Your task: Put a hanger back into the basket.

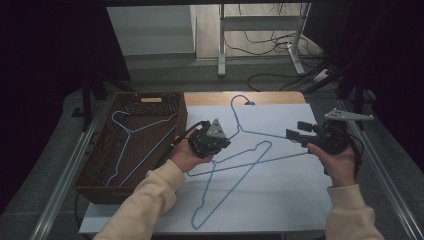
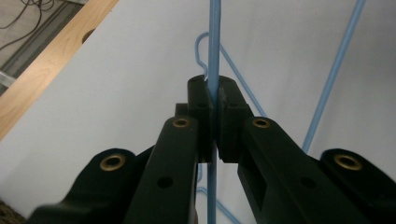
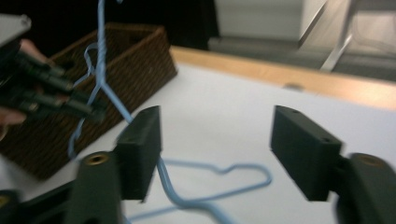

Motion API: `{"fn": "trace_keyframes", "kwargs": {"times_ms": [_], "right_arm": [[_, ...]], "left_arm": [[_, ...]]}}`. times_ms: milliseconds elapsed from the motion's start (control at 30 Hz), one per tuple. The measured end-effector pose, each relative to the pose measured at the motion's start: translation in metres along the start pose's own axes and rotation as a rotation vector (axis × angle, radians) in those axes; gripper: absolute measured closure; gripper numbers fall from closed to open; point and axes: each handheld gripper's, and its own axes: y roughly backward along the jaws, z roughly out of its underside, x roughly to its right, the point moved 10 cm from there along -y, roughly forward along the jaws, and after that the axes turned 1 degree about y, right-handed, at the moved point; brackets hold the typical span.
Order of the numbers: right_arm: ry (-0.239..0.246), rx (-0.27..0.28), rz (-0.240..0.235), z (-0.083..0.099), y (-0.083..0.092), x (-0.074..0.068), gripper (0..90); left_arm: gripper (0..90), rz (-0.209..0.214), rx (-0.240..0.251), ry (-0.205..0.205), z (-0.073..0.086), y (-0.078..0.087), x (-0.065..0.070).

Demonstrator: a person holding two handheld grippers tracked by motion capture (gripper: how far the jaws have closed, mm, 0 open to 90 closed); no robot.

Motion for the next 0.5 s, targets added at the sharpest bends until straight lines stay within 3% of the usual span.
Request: {"fn": "trace_keyframes", "kwargs": {"times_ms": [233, 367, 500], "right_arm": [[0.015, 0.101, 0.062, -0.013, 0.013, 0.005, 19.5], [0.006, 0.106, 0.089, -0.013, 0.014, 0.012, 16.1], [0.001, 0.095, 0.075, -0.008, 0.012, 0.013, 16.4]], "left_arm": [[86.0, 0.000, 0.029, 0.075, -0.004, 0.018, -0.004], [86.0, 0.013, 0.088, 0.153, -0.008, 0.036, -0.010], [86.1, 0.007, 0.137, 0.172, -0.012, 0.057, -0.014]]}}
